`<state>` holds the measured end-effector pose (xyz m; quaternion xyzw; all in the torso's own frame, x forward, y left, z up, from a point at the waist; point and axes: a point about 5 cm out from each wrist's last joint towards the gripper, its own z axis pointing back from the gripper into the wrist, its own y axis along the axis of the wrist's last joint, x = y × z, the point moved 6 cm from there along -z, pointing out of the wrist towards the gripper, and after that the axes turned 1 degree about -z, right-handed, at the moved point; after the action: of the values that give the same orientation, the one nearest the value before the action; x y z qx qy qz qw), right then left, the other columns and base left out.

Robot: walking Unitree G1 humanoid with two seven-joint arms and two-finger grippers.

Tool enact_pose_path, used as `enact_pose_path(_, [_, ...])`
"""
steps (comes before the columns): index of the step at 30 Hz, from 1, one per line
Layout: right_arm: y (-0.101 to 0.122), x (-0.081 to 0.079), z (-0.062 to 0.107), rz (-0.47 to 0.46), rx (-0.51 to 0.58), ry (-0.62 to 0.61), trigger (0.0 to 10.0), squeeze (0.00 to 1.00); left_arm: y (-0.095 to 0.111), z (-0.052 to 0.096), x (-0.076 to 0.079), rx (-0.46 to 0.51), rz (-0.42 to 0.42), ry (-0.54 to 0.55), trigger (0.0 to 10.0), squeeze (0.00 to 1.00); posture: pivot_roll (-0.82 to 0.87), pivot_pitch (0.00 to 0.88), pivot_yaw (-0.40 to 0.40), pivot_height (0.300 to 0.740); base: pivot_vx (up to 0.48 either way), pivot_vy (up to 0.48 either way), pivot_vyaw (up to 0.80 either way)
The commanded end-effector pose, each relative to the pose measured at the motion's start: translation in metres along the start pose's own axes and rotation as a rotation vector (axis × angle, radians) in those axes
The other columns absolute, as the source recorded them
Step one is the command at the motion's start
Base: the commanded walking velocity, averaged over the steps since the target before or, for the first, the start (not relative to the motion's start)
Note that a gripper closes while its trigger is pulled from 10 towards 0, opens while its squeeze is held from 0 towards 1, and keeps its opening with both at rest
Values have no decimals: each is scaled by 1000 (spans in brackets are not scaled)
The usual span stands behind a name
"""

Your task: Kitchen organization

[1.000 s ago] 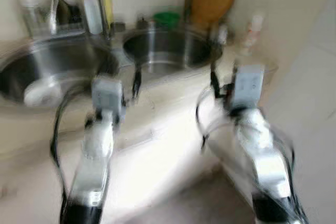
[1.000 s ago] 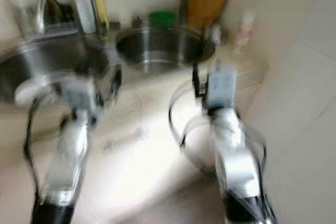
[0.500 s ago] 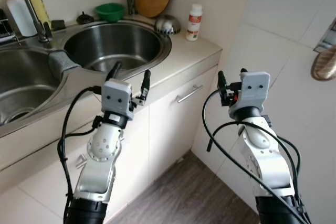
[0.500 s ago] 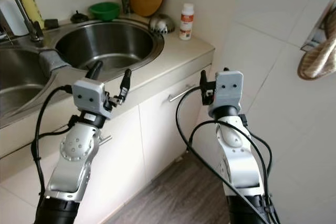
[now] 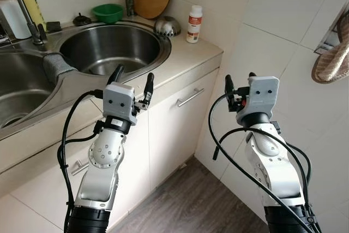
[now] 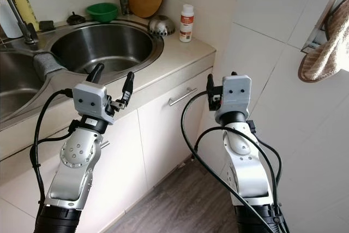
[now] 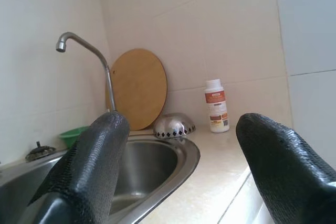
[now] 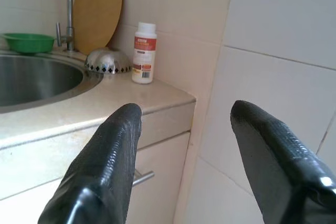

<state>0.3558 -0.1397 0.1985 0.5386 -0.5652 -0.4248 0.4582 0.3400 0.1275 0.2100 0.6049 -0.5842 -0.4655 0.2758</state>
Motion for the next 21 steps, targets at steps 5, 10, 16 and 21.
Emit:
enact_pose_path(5, [7,3,2,20,25,-14,10000,0,2,-1,2,12,11,-5,10000,0,-48,0,-75,740,0,0,0])
enact_pose_path(10, [6,3,1,21,23,-14,10000,0,0,-1,1,-3,17,-5,10000,0,-45,0,-77,740,-110,0,0])
enact_pose_path(16, [6,3,1,21,23,-14,10000,0,1,-1,0,4,6,2,10000,0,-45,0,-77,740,-47,0,0])
enact_pose_path(21, [5,3,1,21,20,-17,10000,0,1,-1,1,3,10,-3,10000,0,-45,0,-77,740,0,0,0])
